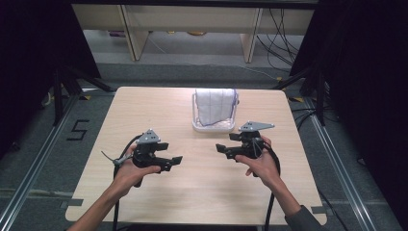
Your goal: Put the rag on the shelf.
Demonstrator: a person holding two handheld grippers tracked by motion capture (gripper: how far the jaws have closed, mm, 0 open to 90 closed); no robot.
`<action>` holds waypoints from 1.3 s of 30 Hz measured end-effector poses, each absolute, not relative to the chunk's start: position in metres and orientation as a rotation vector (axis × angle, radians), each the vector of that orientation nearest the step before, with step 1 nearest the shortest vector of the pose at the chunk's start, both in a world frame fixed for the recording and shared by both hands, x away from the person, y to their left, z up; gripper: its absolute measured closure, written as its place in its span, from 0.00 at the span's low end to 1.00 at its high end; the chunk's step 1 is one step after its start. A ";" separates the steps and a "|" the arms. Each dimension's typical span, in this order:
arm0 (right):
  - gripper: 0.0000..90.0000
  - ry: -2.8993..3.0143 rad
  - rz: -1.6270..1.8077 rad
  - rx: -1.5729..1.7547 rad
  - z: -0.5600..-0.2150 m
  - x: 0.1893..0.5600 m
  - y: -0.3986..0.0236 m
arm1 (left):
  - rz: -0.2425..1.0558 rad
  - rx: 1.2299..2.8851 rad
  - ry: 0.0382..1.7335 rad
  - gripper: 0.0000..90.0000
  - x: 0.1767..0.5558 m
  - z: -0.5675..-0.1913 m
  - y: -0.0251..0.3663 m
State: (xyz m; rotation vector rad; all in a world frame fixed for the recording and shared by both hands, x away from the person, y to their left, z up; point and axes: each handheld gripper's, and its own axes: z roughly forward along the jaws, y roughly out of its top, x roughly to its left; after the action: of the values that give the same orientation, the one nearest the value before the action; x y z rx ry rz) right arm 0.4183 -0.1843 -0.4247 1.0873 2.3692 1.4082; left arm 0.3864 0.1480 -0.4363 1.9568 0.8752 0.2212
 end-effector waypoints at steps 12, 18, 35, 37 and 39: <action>0.28 2.399 1.360 1.078 -0.433 0.405 -0.179 | 0.221 1.977 0.888 0.23 0.372 -0.458 0.155; 0.28 2.419 1.346 1.075 -0.442 0.396 -0.178 | 0.191 1.975 0.906 0.22 0.362 -0.470 0.161; 0.29 2.440 1.316 1.098 -0.461 0.366 -0.181 | 0.205 1.994 0.899 0.21 0.338 -0.491 0.170; 0.29 2.452 1.316 1.075 -0.463 0.362 -0.181 | 0.195 1.990 0.894 0.21 0.336 -0.492 0.170; 0.29 2.459 1.331 1.090 -0.464 0.357 -0.179 | 0.192 1.993 0.894 0.21 0.332 -0.493 0.172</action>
State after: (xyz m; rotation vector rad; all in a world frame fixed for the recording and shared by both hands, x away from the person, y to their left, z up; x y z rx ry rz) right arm 0.3568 -0.1791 -0.4644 1.0905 2.4591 1.3313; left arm 0.3317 0.1715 -0.4930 1.9931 0.8936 0.1923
